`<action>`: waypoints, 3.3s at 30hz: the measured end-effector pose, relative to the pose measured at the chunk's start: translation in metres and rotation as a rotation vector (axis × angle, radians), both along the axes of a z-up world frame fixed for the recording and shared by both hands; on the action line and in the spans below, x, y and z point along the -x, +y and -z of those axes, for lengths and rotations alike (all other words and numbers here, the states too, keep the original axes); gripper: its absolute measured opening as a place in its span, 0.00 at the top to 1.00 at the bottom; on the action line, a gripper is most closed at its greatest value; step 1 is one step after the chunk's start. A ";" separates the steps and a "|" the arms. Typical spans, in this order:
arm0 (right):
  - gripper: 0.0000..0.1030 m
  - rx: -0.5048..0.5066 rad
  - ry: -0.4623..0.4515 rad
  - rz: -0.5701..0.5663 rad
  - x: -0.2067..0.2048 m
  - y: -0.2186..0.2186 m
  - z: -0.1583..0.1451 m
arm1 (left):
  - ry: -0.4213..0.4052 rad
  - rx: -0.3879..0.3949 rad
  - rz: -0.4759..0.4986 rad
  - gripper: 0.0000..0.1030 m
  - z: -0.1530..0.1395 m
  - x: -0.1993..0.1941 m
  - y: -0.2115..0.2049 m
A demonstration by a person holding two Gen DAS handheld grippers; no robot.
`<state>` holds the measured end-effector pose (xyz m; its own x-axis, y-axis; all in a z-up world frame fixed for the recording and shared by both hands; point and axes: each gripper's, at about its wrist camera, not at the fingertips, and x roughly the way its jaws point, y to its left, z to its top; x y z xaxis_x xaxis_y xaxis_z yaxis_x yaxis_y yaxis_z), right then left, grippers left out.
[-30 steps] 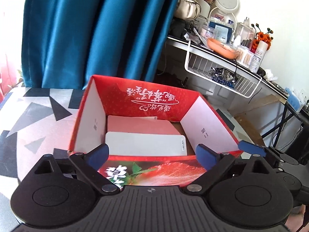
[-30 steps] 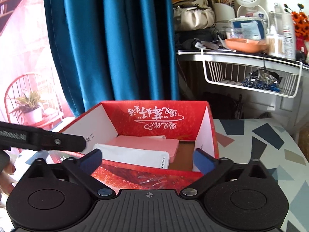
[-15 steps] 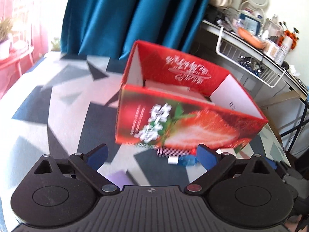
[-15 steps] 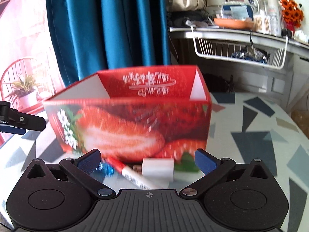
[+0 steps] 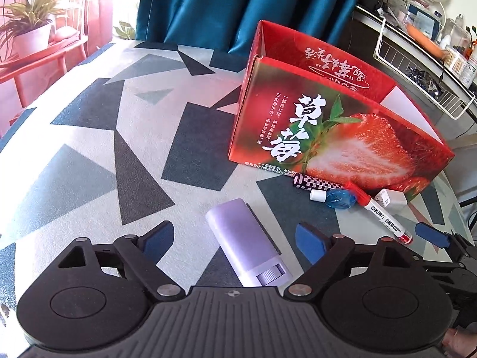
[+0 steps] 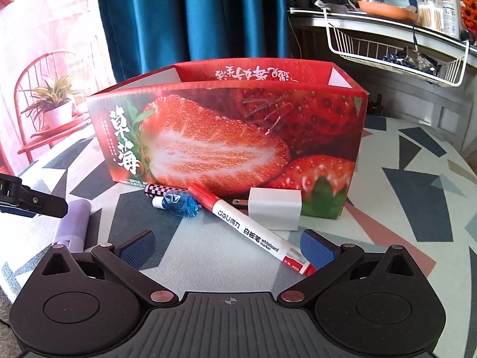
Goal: Organize rigid objects
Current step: 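Move the left tool back toward the lavender tube on the table, then close the left gripper on the lavender tube and lift it, then carry the lavender tube into the red box and open the left gripper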
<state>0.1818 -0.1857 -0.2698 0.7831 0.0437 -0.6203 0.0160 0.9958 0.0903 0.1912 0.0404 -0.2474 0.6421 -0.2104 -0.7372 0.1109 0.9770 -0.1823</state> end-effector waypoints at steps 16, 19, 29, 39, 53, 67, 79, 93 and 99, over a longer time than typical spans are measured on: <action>0.00 -0.005 0.005 0.001 0.000 0.000 0.000 | 0.106 -0.192 -0.080 0.13 0.008 0.001 0.016; 0.00 -0.006 0.005 0.004 0.000 -0.001 0.000 | 0.140 -0.213 -0.064 0.13 0.013 0.001 0.013; 0.00 -0.001 0.020 -0.001 0.000 0.000 0.002 | 0.097 -0.099 0.118 0.13 0.017 -0.006 -0.034; 0.01 -0.004 0.048 -0.039 -0.004 0.006 0.008 | 0.044 0.034 0.075 0.17 0.002 -0.015 -0.014; 0.08 0.003 0.074 -0.130 -0.006 0.023 0.012 | 0.112 0.207 0.092 0.59 0.026 -0.032 -0.015; 0.49 0.039 0.076 -0.254 -0.009 0.039 0.016 | 0.109 0.184 0.202 0.58 0.031 -0.028 -0.061; 0.54 0.036 0.072 -0.248 -0.006 0.039 0.015 | 0.107 0.178 0.197 0.58 0.032 -0.017 -0.064; 0.54 0.108 -0.070 -0.285 -0.003 0.041 -0.038 | -0.057 0.184 0.208 0.57 -0.045 -0.008 -0.061; 0.54 0.120 -0.151 -0.290 -0.020 0.032 -0.089 | -0.150 0.183 0.232 0.57 -0.090 -0.020 -0.066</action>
<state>0.2020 -0.1537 -0.1812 0.8323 0.2114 -0.5124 -0.2735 0.9607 -0.0479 0.2108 -0.0256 -0.1577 0.6597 -0.4840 -0.5749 0.3658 0.8751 -0.3170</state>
